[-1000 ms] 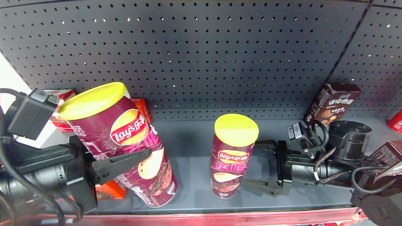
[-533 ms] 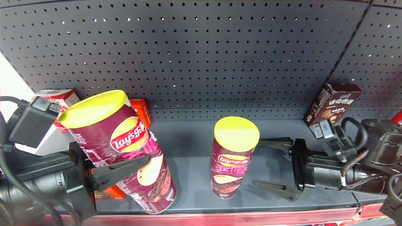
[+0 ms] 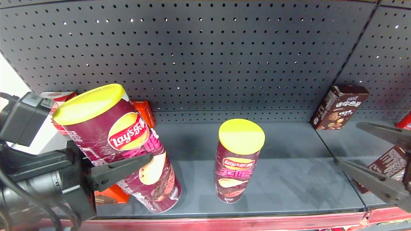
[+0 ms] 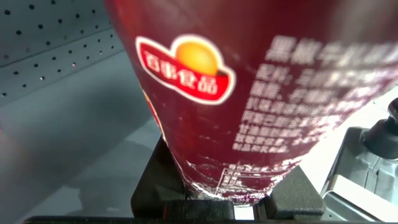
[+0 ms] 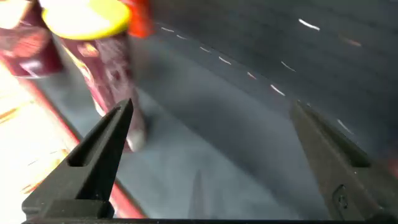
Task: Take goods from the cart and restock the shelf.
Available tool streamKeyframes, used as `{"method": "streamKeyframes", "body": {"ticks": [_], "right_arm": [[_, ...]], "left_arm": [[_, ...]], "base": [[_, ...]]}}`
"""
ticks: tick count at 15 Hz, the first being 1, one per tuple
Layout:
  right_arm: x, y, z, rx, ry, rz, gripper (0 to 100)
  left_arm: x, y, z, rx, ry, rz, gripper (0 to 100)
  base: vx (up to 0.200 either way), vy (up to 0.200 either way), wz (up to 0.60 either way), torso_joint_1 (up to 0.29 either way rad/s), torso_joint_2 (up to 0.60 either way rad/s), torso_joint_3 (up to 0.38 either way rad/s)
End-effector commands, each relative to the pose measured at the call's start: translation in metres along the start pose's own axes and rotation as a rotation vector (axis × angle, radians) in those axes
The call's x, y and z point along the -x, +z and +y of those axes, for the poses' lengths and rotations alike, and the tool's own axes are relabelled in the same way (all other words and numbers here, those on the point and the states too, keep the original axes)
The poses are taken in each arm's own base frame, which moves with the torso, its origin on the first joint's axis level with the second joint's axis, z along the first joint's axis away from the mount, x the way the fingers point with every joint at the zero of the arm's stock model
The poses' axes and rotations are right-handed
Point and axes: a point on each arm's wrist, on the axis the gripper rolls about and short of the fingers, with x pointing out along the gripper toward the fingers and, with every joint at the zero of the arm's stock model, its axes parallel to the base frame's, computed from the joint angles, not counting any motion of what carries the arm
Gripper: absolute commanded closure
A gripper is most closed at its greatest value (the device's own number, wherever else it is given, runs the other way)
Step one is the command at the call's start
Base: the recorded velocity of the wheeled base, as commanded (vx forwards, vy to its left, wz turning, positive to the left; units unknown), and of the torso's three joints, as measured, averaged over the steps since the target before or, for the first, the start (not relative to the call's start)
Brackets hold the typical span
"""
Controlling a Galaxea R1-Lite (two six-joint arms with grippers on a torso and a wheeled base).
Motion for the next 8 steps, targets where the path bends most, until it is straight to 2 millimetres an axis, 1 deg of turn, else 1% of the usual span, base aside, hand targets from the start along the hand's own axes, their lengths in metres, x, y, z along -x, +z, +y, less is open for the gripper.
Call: {"method": "streamKeyframes", "body": {"ticks": [1, 3, 7, 8], "right_arm": [[0.084, -0.039, 0.023, -0.061, -0.230, 0.068, 0], [0.115, -0.076, 0.036, -0.072, -0.327, 0.132, 0], [0.130, -0.112, 0.047, -0.096, -0.566, 0.181, 0], [0.135, -0.122, 0.053, -0.095, -0.634, 0.197, 0]], "left_arm": [[-0.002, 0.004, 0.000, -0.005, -0.006, -0.011, 100], [-0.003, 0.010, 0.000, -0.016, -0.007, -0.029, 100], [-0.001, 0.005, -0.001, -0.011, -0.010, -0.014, 100], [-0.001, 0.004, -0.002, -0.009, -0.010, -0.012, 100]], "base": [[0.000, 0.000, 0.00, 0.000, 0.00, 0.000], [0.000, 0.000, 0.00, 0.000, 0.00, 0.000], [0.000, 0.000, 0.00, 0.000, 0.00, 0.000], [0.000, 0.000, 0.00, 0.000, 0.00, 0.000]]}}
